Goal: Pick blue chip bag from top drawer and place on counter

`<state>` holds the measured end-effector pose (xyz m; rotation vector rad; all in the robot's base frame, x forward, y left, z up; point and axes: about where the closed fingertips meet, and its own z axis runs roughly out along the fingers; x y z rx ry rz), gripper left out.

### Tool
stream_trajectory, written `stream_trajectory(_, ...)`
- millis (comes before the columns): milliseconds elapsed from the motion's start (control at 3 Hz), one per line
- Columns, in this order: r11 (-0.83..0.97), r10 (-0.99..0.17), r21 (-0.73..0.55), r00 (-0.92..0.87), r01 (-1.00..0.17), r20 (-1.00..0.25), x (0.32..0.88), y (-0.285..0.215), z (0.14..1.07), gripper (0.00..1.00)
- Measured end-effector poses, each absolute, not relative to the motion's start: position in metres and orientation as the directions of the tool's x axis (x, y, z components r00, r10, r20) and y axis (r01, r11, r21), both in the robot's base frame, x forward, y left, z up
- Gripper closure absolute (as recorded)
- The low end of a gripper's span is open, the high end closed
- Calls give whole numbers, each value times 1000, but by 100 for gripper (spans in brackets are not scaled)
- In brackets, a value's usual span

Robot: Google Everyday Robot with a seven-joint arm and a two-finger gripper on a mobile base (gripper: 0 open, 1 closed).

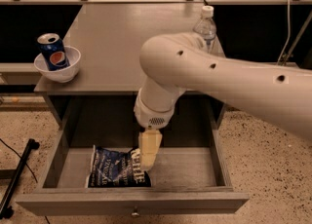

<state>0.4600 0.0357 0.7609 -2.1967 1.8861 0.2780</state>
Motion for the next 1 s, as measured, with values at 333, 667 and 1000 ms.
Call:
stream_trajectory(333,-190,-920,-56,197,-980,-339,456,60,722,16)
stream_trajectory(667,-240,-899,-50,242,-969,-364,453,85,691,39)
stream_trajectory(1000,-282,-890,-24,271,-959,-367,450,104,657,54)
